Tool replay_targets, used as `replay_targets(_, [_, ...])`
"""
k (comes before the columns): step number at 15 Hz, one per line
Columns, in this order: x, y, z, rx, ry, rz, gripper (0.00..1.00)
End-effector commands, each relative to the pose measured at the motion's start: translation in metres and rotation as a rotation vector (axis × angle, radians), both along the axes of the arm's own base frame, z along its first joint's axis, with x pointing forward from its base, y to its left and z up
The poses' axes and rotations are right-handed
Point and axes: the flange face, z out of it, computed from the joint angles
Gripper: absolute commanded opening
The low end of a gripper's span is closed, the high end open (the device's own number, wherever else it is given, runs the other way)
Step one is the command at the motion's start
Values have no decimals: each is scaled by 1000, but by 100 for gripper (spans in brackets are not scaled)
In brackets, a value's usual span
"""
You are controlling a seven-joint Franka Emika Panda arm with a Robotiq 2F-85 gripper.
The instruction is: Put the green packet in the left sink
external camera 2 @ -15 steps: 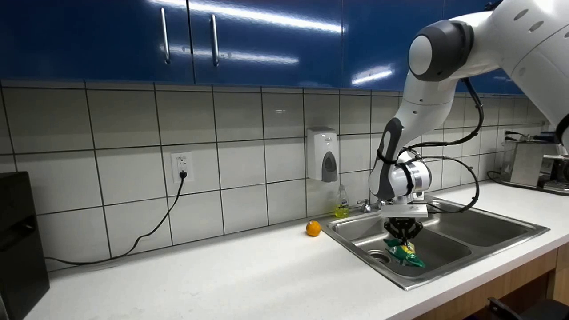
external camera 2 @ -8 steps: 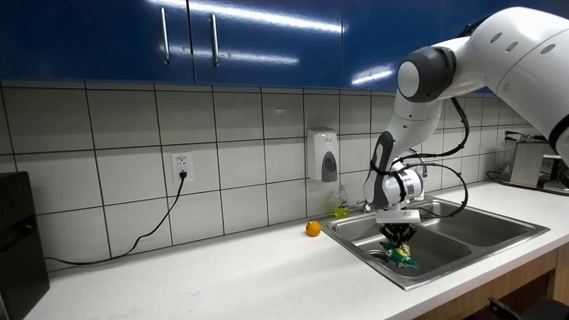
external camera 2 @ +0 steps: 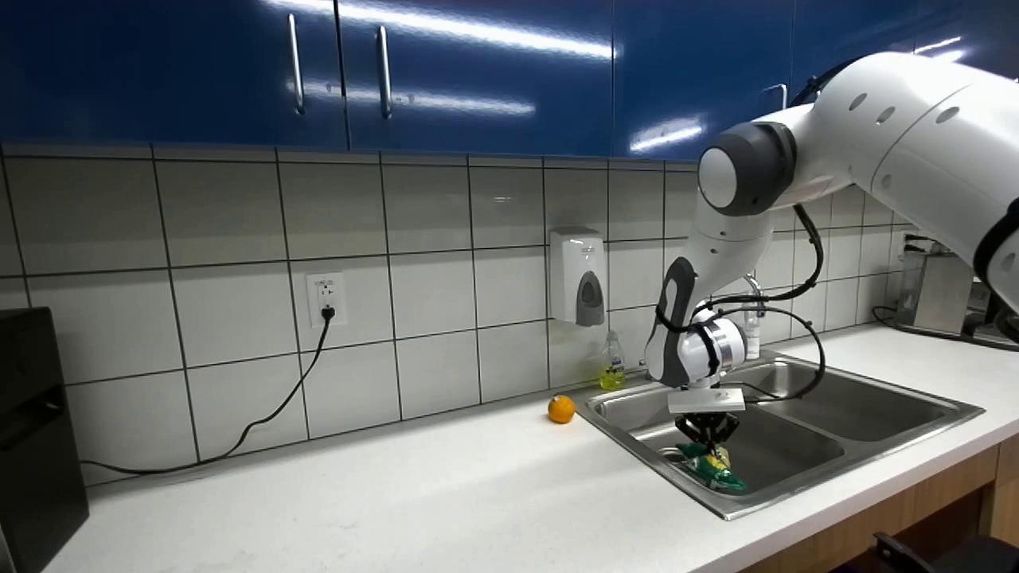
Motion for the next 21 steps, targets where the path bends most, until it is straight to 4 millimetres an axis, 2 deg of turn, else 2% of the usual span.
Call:
replay_targets(1, [10,-1,-7,-14,24,-18,0])
replay_targets(8, [12,0,-18,-19,43,-9,0])
replay_targets(9, [12,-1,-17,-21,44,-12,26])
replay_targets(11, [11,-1,-15,-20,44,-10,34])
replay_targets(14, [10,1,-8,-16,34,-5,58])
replay_targets(19, [10,1,15,-6,-3,-4,97])
replay_targets(21, [11,1,29,-2,-29,-4,100])
